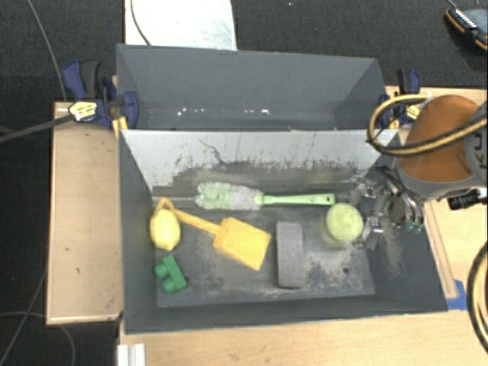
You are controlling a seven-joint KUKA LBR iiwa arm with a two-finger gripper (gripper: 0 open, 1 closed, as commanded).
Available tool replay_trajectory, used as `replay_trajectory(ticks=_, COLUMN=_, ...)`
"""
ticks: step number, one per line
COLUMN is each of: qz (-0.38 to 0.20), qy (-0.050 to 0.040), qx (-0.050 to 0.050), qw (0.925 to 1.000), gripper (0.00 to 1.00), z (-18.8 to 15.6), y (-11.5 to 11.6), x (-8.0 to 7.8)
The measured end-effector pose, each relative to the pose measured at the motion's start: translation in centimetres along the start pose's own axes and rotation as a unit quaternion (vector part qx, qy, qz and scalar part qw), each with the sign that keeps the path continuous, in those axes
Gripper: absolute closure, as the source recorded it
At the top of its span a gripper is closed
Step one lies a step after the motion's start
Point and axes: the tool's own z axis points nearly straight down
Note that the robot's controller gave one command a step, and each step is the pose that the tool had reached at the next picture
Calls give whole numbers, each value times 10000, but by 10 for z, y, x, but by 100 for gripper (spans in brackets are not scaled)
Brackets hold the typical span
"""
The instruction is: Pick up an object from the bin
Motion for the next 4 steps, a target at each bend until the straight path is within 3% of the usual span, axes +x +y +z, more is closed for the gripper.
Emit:
replay_trajectory(ticks=1, qz=1083, qy=-83, qx=-10, qw=9941, gripper=0, z=32, y=12, x=9)
replay_trajectory(ticks=2, qz=948, qy=-18, qx=-1, qw=9955, gripper=100, z=31, y=7, x=-6)
replay_trajectory(ticks=3, qz=945, qy=-18, qx=0, qw=9955, gripper=100, z=31, y=7, x=-6)
replay_trajectory(ticks=4, qz=937, qy=-9, qx=-3, qw=9956, gripper=100, z=3, y=7, x=-5)
